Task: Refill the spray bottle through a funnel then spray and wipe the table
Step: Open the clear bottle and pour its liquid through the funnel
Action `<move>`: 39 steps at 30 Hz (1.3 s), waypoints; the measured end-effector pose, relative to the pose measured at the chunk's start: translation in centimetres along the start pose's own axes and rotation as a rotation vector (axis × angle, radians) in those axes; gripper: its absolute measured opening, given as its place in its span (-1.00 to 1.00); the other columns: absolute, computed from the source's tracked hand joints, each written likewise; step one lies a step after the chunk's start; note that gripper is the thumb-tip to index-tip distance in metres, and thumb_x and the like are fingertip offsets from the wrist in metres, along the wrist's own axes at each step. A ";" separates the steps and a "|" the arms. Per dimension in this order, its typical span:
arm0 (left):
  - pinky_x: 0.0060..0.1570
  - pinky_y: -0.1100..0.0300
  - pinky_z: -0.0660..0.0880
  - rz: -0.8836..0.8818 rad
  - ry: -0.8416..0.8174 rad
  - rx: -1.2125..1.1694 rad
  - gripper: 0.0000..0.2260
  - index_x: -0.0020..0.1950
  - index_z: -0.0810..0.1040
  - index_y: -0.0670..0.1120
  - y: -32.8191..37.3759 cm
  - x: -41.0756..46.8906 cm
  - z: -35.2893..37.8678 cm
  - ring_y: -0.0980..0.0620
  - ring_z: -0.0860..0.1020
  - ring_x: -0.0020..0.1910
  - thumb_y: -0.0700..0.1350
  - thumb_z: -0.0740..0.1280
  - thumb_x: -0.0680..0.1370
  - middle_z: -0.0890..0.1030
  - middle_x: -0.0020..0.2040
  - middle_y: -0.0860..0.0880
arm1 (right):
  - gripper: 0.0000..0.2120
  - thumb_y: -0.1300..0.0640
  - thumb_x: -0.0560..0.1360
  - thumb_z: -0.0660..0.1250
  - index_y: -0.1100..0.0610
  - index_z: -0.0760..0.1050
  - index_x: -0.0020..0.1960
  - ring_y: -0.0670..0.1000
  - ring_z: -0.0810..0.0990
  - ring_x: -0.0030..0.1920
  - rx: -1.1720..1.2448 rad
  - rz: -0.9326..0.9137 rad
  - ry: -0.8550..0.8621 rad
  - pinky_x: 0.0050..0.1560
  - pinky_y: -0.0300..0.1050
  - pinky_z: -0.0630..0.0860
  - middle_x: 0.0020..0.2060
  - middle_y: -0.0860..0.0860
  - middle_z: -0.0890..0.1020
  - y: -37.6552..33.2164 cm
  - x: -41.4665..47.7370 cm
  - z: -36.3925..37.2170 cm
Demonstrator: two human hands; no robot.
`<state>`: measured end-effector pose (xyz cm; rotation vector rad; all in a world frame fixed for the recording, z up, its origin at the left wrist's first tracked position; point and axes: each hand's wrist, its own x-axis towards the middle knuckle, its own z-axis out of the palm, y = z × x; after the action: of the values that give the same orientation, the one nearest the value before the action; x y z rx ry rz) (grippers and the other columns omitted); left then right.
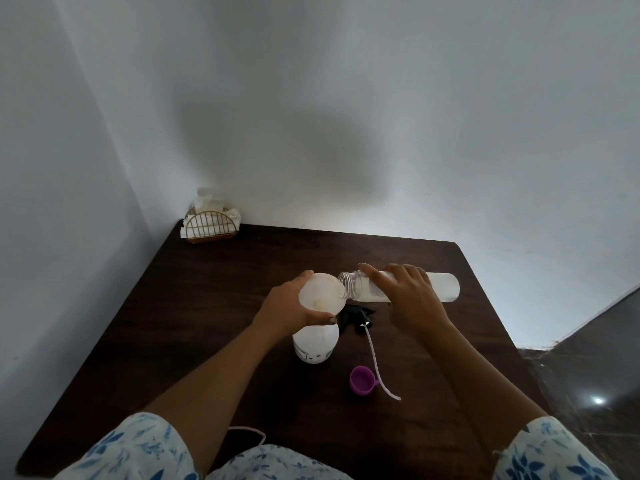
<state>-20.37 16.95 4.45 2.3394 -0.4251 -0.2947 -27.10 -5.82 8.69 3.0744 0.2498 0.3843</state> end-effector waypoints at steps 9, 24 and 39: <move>0.19 0.04 0.41 0.000 -0.003 0.026 -0.01 0.48 0.11 0.05 0.1 0.2 0.0 -0.09 0.38 0.32 0.30 0.48 0.18 0.37 0.40 -0.06 | -0.22 0.19 0.31 0.46 -0.10 0.23 0.45 0.20 0.46 0.18 -0.024 -0.007 -0.008 0.23 0.17 0.35 0.18 0.16 0.52 0.0 0.2 0.1; 0.16 0.08 0.39 -0.002 0.007 0.014 -0.01 0.48 0.12 0.08 -0.3 0.3 0.2 -0.08 0.38 0.31 0.32 0.48 0.16 0.37 0.40 -0.05 | -0.19 0.25 0.26 0.47 -0.07 0.28 0.43 0.24 0.49 0.14 -0.016 -0.011 0.006 0.20 0.21 0.39 0.14 0.20 0.55 0.1 0.4 -0.1; 0.18 0.07 0.38 -0.011 0.009 0.010 -0.01 0.48 0.12 0.07 -0.2 0.1 0.1 -0.08 0.36 0.32 0.31 0.48 0.16 0.36 0.41 -0.05 | -0.21 0.22 0.32 0.44 -0.11 0.21 0.46 0.21 0.45 0.21 -0.025 -0.005 -0.006 0.26 0.17 0.33 0.20 0.18 0.52 0.2 0.2 0.0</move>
<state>-20.25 16.91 4.22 2.3525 -0.4102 -0.2878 -26.90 -5.99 8.75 3.0491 0.2510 0.3747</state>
